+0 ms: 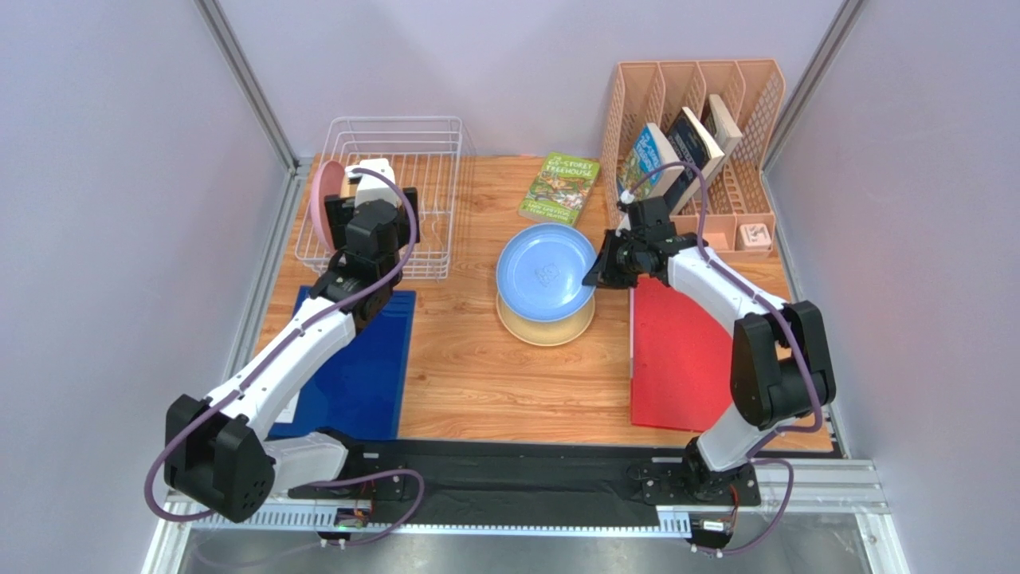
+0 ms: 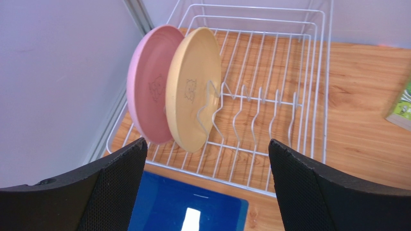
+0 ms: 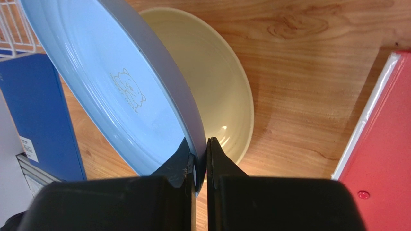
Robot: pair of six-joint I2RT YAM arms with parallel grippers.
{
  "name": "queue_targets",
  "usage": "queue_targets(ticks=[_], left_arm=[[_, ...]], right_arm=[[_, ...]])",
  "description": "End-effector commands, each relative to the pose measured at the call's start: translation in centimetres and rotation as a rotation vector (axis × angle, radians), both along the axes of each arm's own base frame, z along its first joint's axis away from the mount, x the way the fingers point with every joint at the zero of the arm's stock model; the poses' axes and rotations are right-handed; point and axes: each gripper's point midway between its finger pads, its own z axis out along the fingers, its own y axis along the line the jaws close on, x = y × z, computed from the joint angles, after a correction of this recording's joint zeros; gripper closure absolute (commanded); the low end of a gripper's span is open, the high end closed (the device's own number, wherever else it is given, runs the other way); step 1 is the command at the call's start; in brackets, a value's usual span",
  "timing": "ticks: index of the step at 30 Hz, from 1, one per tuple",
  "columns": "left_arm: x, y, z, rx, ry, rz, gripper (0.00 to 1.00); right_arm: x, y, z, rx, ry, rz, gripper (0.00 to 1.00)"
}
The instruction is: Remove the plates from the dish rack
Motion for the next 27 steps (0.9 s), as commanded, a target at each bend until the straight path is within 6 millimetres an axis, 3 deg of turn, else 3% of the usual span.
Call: queue_targets(ticks=[1, 10, 11, 15, 19, 22, 27], left_arm=[[1.2, 2.0, 0.3, 0.025, -0.017, 0.077, 0.0], [2.2, 3.4, -2.3, 0.001, 0.032, 0.118, 0.0], [2.3, 3.5, -2.3, -0.003, 0.033, 0.12, 0.0], [2.8, 4.1, -2.8, -0.032, 0.041, 0.129, 0.0], [3.0, 4.4, -3.5, -0.055, 0.054, 0.125, 0.0], [3.3, 4.8, -3.7, -0.06, 0.06, 0.126, 0.0], [3.8, 5.8, -4.0, -0.07, 0.063, 0.14, 0.0]], right_arm=[[-0.8, -0.1, -0.6, -0.02, 0.029, 0.024, 1.0], [-2.4, 0.3, -2.6, 0.01, 0.099, 0.048, 0.92], [-2.6, 0.4, -2.7, 0.014, 0.105, 0.052, 0.85], [-2.5, 0.4, -3.1, 0.015, 0.096, 0.058, 0.75], [-2.3, 0.4, -2.8, 0.004, 0.08, 0.069, 0.57], [-1.9, -0.6, -2.4, -0.055, 0.064, 0.042, 0.47], [-0.6, -3.6, -0.2, -0.267, -0.023, -0.049, 0.45]])
